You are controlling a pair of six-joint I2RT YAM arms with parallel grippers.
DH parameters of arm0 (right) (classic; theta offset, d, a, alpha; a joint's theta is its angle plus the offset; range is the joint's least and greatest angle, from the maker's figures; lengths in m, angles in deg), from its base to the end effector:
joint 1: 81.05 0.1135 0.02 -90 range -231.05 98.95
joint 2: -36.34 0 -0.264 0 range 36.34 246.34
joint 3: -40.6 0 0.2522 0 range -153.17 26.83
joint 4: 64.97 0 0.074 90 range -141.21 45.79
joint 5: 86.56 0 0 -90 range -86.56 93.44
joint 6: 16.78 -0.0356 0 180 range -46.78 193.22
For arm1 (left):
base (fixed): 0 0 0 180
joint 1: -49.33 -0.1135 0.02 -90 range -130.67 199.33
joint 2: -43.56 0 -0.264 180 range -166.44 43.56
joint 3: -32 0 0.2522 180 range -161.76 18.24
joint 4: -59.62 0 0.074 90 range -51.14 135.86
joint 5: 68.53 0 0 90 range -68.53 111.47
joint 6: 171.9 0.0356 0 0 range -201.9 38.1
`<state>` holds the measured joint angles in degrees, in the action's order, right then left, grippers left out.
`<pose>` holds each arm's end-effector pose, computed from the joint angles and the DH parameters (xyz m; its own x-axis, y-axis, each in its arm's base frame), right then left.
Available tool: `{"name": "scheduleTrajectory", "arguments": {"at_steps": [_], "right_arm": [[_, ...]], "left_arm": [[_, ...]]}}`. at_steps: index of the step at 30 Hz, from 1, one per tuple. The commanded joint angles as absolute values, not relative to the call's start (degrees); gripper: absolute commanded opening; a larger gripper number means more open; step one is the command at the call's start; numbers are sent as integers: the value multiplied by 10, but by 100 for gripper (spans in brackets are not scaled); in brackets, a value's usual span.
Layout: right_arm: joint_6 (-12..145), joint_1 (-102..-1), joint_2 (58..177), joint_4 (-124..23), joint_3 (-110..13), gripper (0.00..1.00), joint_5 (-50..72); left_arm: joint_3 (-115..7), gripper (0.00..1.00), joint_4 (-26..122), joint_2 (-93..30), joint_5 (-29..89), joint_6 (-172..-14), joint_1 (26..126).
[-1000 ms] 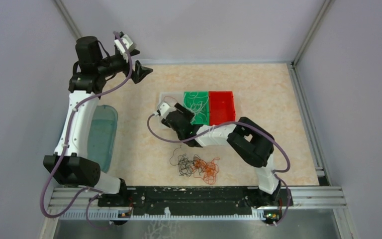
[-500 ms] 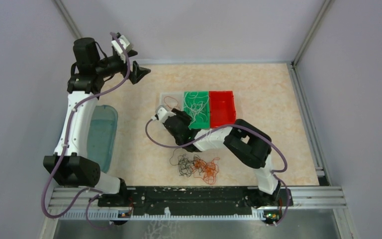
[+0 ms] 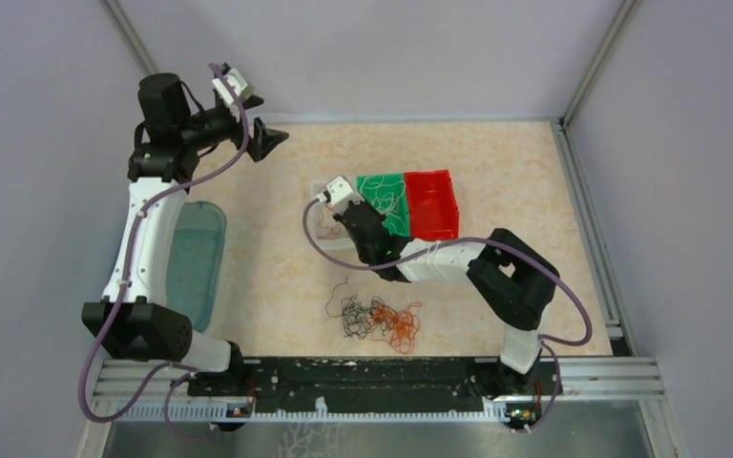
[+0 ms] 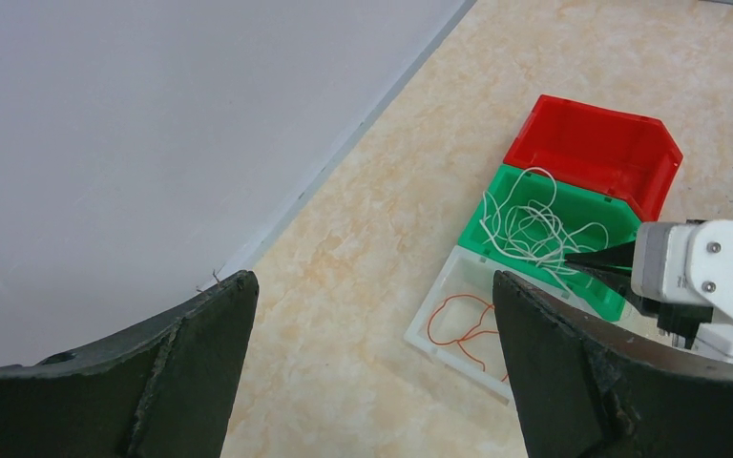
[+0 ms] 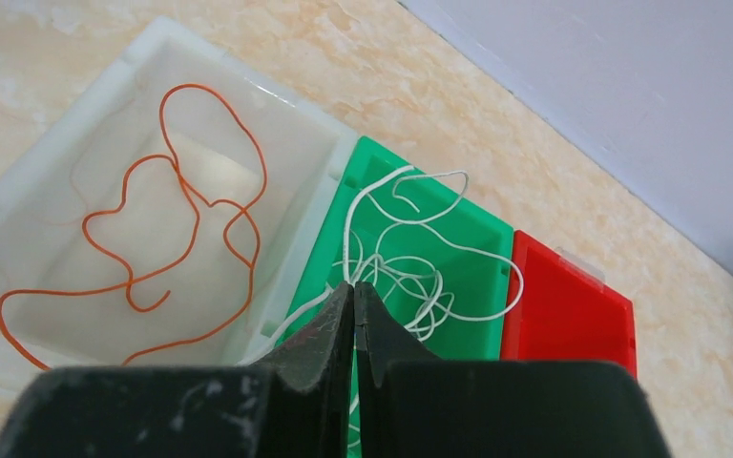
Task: Untangle the cables
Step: Place the cable in the bin.
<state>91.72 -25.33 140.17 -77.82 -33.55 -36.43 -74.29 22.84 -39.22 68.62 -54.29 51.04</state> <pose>0.2437 0.3170 0.2156 -0.0631 -0.5249 -0.8488 -0.3254 0.8148 -0.4797 0.3128 -0.0354 0.4535 0.1366 0.3112 -0.9405 0.7563 0.5803 0.3020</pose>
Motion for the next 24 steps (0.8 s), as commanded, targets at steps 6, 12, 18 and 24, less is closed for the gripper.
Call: {"name": "scheduleTrajectory", "arguments": {"at_steps": [6, 12, 18, 24], "right_arm": [[837, -297, 1328, -779, -293, 45, -248], [917, -305, 1226, -804, -169, 56, -80], [1016, -307, 1198, -760, -135, 60, 11], [1075, -307, 1250, -745, -173, 59, 14]], "left_arm": [[-733, 97, 244, -372, 704, -550, 506], [-733, 98, 241, -371, 705, -544, 504], [-735, 98, 246, -377, 712, -558, 504], [-734, 98, 246, -376, 713, -563, 504]]}}
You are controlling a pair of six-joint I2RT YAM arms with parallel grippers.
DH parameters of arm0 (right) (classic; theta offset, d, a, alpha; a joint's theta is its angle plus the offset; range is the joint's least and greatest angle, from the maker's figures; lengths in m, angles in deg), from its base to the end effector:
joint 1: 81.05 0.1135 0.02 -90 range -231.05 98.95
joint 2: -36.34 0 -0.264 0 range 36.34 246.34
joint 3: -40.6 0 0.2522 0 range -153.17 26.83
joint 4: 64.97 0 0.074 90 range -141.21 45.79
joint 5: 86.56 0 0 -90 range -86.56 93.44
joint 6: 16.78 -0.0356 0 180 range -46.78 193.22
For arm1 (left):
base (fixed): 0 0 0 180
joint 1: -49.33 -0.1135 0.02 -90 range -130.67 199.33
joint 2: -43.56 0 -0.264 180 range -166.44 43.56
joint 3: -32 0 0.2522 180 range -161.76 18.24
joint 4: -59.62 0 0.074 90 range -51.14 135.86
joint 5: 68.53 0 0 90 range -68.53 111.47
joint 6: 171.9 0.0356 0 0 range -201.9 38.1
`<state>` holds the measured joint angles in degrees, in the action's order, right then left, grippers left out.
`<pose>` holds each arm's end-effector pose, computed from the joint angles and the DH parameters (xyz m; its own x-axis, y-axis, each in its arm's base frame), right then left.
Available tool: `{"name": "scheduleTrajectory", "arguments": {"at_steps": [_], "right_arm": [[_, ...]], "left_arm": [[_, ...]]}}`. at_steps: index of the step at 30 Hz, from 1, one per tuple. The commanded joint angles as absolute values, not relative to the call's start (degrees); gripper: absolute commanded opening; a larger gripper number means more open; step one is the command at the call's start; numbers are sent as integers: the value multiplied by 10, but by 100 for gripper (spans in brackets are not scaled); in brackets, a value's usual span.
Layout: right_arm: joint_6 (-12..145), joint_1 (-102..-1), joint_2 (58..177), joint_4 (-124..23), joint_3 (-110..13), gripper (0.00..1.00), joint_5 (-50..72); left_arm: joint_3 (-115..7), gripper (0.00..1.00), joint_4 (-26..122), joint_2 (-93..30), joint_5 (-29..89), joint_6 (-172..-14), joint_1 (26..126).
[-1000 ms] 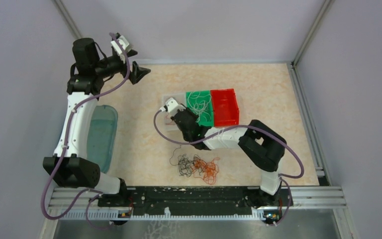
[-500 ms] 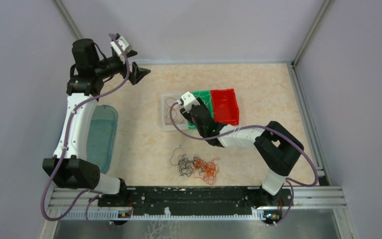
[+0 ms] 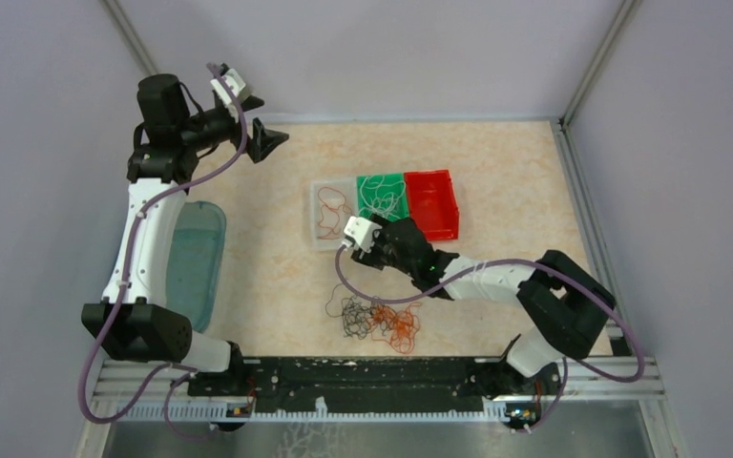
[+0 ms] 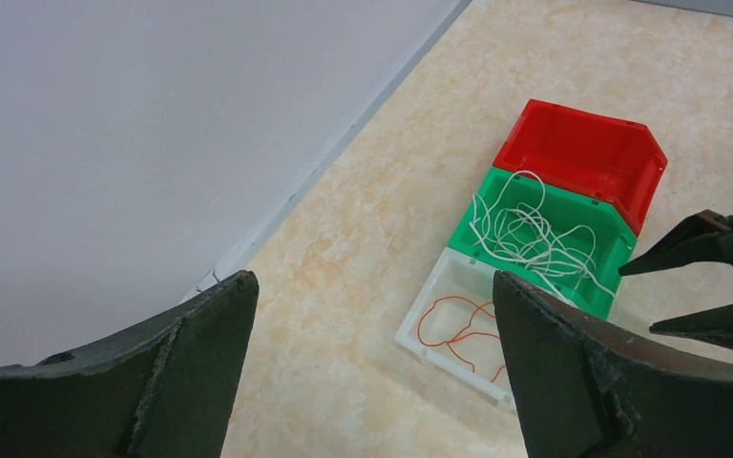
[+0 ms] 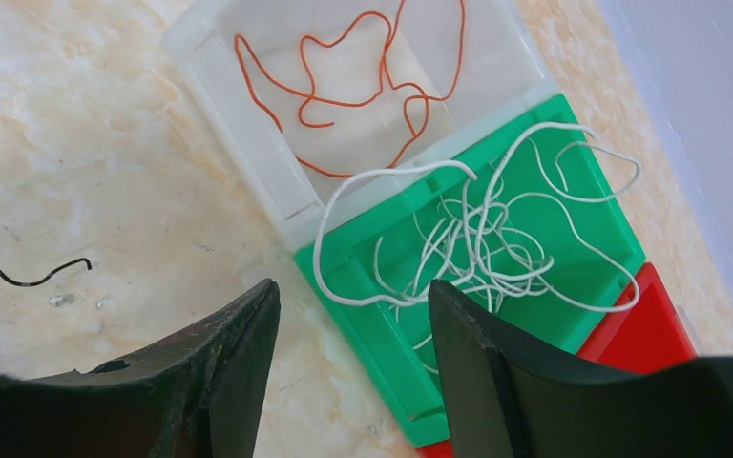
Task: Untangle the cables
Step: Place the cable in the bin.
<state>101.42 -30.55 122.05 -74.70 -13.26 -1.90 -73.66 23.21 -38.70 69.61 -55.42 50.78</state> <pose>0.2035 0.2416 0.2025 0.1261 -0.5868 -0.7999 -0.7419 0.4795 -0.4687 0.3104 -0.0344 0.4532 0.1295 0.2944 -0.9469 0.7648 0.5781 0.2844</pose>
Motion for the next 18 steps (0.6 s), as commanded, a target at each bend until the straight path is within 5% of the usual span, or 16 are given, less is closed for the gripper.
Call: {"name": "scheduleTrajectory", "arguments": {"at_steps": [1, 18], "right_arm": [[1082, -307, 1260, -737, -183, 59, 16], [1121, -308, 1339, -716, -235, 40, -39]], "left_arm": [[-733, 98, 245, -376, 713, -563, 504], [-742, 98, 248, -374, 711, -561, 498]]}}
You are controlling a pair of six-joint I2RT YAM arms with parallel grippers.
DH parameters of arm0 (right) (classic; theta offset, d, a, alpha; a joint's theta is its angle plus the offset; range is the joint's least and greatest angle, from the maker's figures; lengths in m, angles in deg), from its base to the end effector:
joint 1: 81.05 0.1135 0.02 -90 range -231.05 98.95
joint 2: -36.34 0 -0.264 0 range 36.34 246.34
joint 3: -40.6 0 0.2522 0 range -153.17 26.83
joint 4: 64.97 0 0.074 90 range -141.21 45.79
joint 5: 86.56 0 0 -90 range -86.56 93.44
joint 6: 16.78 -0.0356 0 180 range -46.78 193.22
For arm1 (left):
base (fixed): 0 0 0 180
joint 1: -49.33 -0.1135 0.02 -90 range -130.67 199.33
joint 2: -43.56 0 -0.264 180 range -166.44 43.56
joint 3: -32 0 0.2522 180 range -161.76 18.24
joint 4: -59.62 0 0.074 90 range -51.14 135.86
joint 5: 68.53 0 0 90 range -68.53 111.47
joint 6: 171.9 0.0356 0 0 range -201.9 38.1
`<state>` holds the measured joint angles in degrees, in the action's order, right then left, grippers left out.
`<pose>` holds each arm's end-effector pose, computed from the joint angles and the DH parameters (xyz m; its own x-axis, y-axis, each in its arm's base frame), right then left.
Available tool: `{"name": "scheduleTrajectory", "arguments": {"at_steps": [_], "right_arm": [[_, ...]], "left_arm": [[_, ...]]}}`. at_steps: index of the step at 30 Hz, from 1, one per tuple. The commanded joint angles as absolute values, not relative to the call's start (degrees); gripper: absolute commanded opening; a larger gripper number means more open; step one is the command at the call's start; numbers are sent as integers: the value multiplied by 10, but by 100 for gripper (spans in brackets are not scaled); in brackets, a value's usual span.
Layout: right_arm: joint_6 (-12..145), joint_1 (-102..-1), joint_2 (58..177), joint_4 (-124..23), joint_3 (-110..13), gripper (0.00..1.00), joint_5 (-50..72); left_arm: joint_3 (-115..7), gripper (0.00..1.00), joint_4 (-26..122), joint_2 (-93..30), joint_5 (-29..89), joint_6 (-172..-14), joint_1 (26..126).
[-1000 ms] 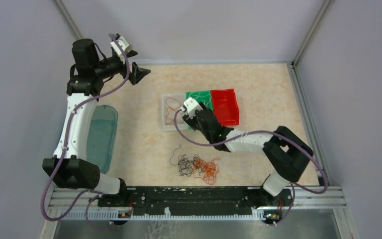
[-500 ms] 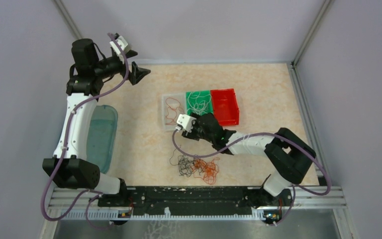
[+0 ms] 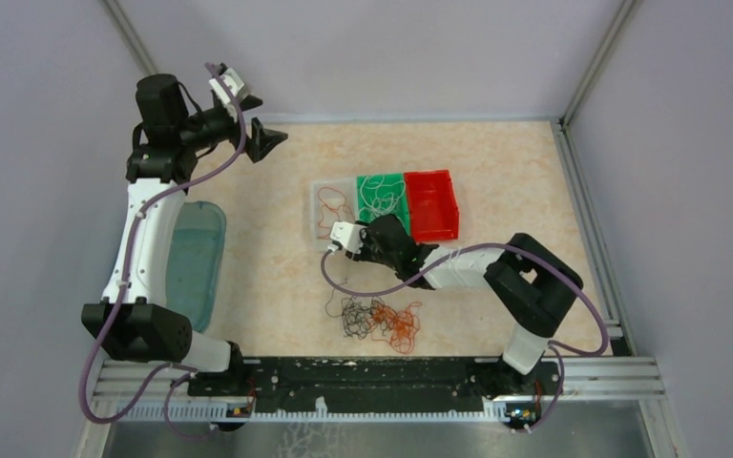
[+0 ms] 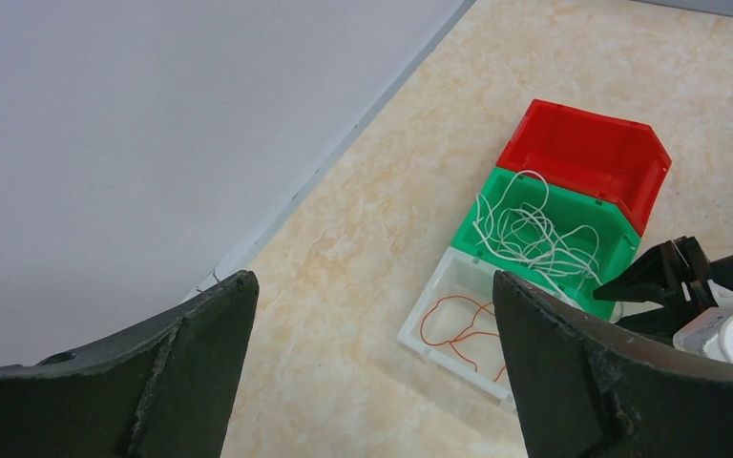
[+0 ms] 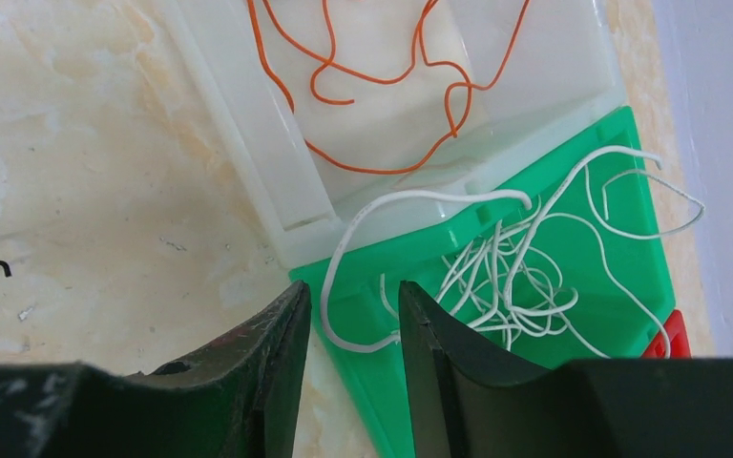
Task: Untangle the cables
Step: Place the cable in the bin.
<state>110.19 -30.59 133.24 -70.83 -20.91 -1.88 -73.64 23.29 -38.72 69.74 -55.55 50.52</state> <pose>0.2270 0.2698 0.1756 0.1802 -0.7223 -0.6677 -0.7612 0.3276 -0.5598 0.3106 -0.0330 0.4532 0.1278 0.2928 -0.9476 0.7635 0.5807 0.2824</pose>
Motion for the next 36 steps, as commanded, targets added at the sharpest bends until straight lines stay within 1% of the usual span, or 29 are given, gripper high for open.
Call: {"name": "scheduleTrajectory", "arguments": {"at_steps": [1, 4, 6, 9, 13, 15, 19, 24, 29, 36], "right_arm": [[1123, -307, 1339, -715, -235, 40, -41], [1124, -308, 1339, -719, -235, 38, -56], [1124, -307, 1338, -727, -234, 32, -69], [1121, -309, 1333, -746, -234, 19, -87], [1084, -324, 1305, -763, -237, 1, -80], [1057, -339, 1286, -766, -243, 0, -73], [1010, -373, 1289, -738, -277, 0, -70], [995, -389, 1339, -678, -325, 0, -82], [975, -390, 1367, -688, -331, 0, -70], [946, -391, 1427, -670, -368, 0, -54]], "left_arm": [[-744, 98, 248, -375, 711, -562, 497], [-748, 98, 249, -376, 712, -564, 496], [-749, 98, 250, -376, 712, -566, 495], [-751, 98, 251, -376, 712, -567, 494], [-750, 98, 251, -374, 712, -568, 493], [-749, 98, 251, -374, 713, -568, 492], [-748, 98, 254, -374, 714, -571, 491], [-745, 98, 258, -373, 716, -575, 489], [-742, 98, 259, -373, 716, -575, 489], [-743, 98, 259, -375, 719, -576, 488]]}}
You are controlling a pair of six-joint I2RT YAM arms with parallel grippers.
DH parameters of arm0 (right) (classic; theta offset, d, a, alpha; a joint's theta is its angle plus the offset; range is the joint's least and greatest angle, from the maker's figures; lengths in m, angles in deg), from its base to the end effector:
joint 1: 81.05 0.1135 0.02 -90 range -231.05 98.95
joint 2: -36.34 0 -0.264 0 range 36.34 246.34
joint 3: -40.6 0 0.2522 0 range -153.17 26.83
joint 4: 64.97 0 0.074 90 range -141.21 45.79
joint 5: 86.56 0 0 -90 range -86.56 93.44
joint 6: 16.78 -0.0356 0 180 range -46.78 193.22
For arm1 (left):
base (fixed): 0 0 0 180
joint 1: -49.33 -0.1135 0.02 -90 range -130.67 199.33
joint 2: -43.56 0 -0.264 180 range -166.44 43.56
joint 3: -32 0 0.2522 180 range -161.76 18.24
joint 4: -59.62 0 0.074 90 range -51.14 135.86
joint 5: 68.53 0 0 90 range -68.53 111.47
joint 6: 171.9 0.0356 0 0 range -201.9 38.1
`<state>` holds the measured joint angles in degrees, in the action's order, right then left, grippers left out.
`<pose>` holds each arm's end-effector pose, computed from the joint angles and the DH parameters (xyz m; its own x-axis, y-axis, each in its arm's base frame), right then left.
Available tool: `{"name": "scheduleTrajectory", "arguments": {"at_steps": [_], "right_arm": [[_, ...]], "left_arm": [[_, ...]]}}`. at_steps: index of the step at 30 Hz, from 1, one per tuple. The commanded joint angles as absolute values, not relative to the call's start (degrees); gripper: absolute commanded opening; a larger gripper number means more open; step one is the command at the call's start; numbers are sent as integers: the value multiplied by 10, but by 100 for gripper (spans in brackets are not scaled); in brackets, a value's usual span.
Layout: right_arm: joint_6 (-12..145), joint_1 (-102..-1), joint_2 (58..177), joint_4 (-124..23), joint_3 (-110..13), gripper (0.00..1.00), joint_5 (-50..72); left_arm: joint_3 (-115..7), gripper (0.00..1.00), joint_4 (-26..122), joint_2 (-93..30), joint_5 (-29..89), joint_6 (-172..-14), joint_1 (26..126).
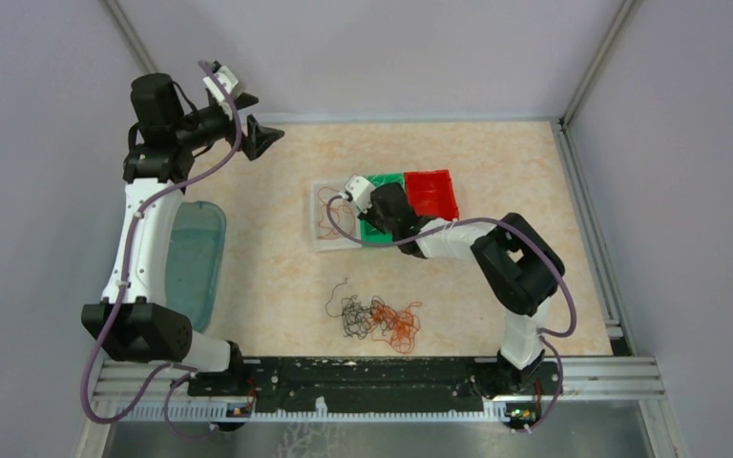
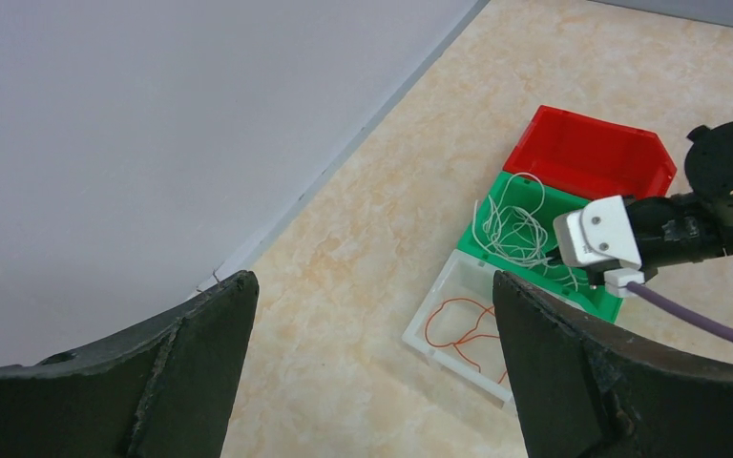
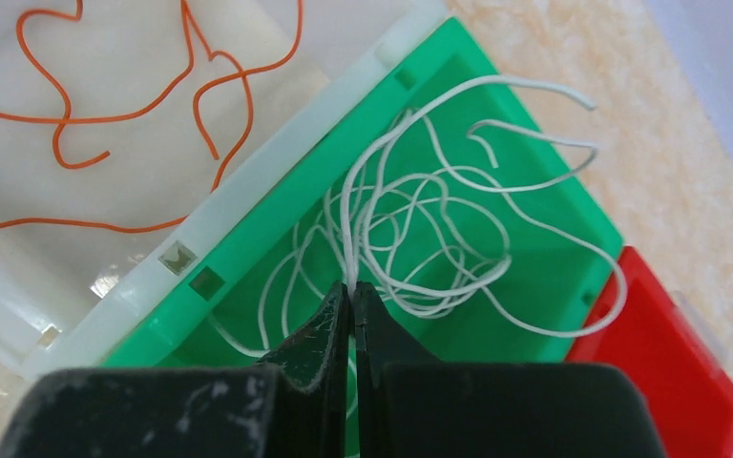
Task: Untangle the cables
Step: Place the cable in the bin.
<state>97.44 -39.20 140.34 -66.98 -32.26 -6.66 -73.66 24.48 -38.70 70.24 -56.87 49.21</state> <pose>0.2984 0.2589 0.1862 -0.1080 -0.6390 -0.7616 -0.6437 0.6288 -0.4362 0.3114 -0.0261 0.4554 0.1266 0.2791 -0.9519 0.7520 0.5988 0.2756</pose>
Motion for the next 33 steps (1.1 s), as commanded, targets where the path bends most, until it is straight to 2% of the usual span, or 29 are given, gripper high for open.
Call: {"name": "scheduleTrajectory", "arguments": {"at_steps": [1, 9, 13, 14, 21, 27, 29, 30, 31, 33], "right_arm": [[943, -391, 1435, -667, -373, 0, -54], [924, -393, 1453, -664, -382, 0, -60], [908, -394, 1410, -645, -391, 30, -63], [901, -394, 1393, -640, -392, 34, -57], [862, -394, 1277, -591, -388, 56, -19], [810, -394, 1181, -545, -342, 62, -11], [776, -393, 1138, -541, -307, 72, -13], [757, -394, 1118, -533, -291, 89, -19], [732, -394, 1098, -519, -278, 98, -28], [664, -394, 1059, -489, -251, 99, -53]], "left_arm": [[-743, 98, 259, -375, 719, -576, 487], [-732, 98, 254, -368, 731, -571, 484], [-700, 99, 219, -354, 772, -537, 484], [-683, 99, 216, -345, 780, -527, 484], [-604, 100, 109, -306, 801, -395, 493], [-542, 100, -13, -282, 744, -255, 536], [-508, 100, -23, -270, 717, -230, 560], [-492, 100, -25, -266, 704, -221, 572], [-468, 100, -21, -262, 687, -215, 589], [-440, 100, -12, -255, 659, -212, 617]]}}
